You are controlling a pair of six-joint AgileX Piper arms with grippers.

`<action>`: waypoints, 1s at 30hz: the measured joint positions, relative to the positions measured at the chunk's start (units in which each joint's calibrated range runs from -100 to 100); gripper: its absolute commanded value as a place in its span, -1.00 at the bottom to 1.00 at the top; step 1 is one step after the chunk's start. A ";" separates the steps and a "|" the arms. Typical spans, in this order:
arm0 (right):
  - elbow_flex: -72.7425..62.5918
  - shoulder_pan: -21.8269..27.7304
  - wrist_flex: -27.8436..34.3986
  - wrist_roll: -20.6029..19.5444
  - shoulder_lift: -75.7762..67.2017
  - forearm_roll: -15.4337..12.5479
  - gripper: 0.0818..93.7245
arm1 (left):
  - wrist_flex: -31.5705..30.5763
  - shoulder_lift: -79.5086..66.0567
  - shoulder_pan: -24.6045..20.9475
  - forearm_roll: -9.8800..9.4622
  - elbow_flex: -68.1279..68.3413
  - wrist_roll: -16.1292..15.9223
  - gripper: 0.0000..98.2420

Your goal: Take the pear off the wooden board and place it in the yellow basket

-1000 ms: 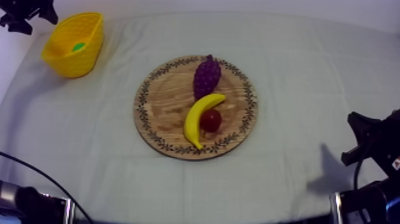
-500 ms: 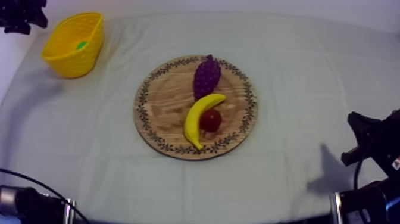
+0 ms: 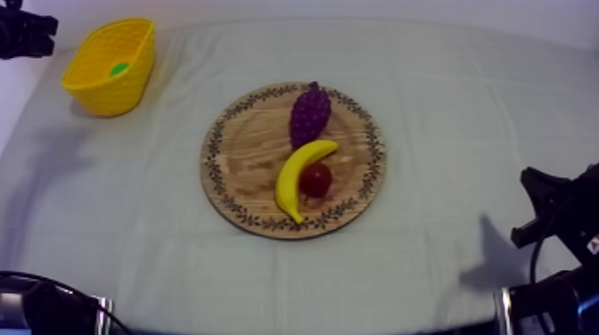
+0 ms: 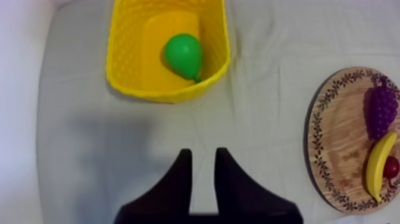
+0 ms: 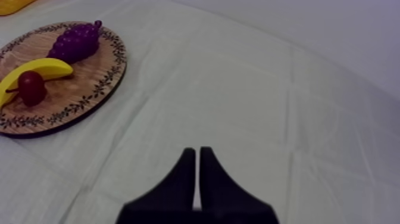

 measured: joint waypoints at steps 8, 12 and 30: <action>0.00 0.00 0.00 0.00 0.00 0.00 -0.99 | -4.47 -10.41 0.20 -0.19 8.69 1.73 -0.98; 0.00 0.00 0.00 0.00 0.00 0.00 -0.99 | -9.28 -16.60 0.93 -0.41 14.66 2.82 -1.00; 0.00 0.00 0.00 0.00 0.00 0.00 -0.99 | -32.11 -45.30 3.22 -5.06 48.88 11.95 -1.00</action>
